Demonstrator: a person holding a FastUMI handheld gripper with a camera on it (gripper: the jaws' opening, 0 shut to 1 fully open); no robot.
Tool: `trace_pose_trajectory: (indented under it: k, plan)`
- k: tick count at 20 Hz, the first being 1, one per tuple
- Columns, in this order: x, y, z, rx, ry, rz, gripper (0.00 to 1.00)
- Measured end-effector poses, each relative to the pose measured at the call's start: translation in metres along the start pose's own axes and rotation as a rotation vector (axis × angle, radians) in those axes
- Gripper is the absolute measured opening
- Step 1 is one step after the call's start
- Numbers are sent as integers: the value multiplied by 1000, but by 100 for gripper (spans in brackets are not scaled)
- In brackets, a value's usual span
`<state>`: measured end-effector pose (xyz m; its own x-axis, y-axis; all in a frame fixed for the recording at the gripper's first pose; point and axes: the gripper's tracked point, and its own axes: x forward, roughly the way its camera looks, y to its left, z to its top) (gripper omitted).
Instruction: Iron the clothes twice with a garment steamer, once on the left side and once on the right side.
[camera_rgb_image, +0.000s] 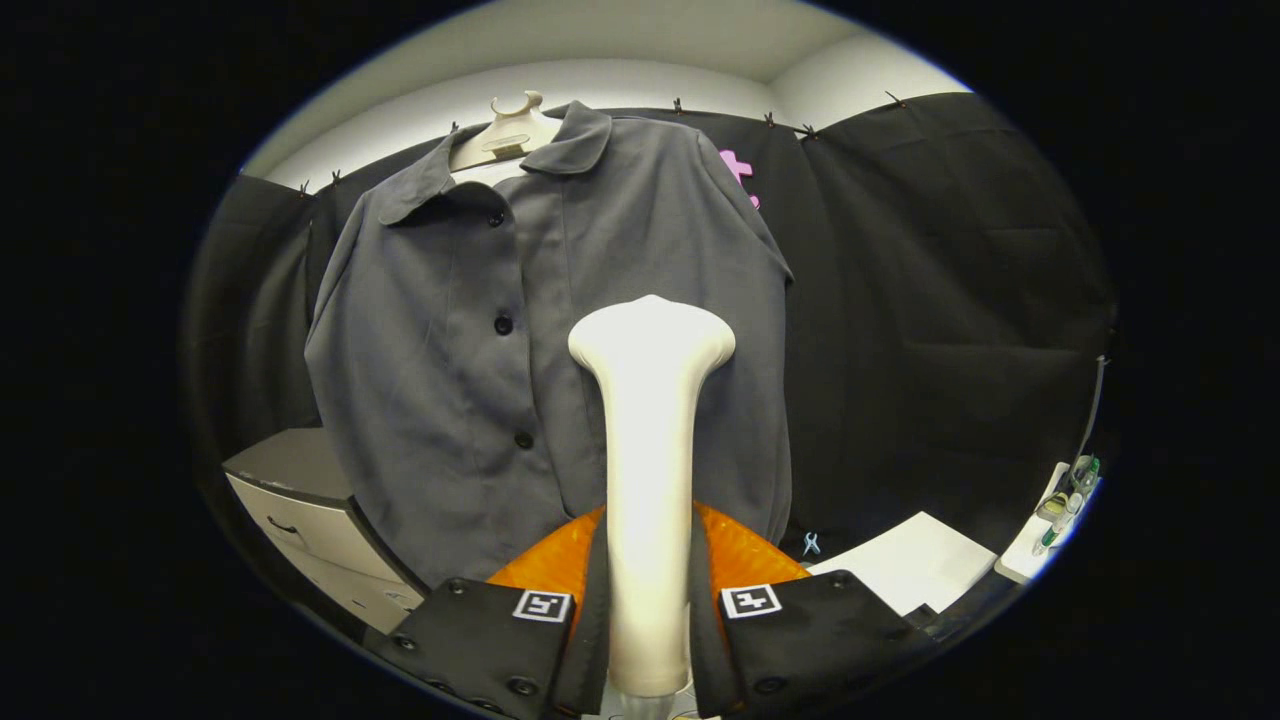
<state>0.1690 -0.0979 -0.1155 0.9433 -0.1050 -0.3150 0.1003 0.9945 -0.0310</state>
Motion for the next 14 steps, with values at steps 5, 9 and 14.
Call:
trace_pose_trajectory:
  k: [5,9,14]
  plan:
    - [-2,-4,-20,-4,31,-7,41]
    - [-3,-5,-41,0,61,-5,41]
    - [-4,-10,-65,-7,92,-13,41]
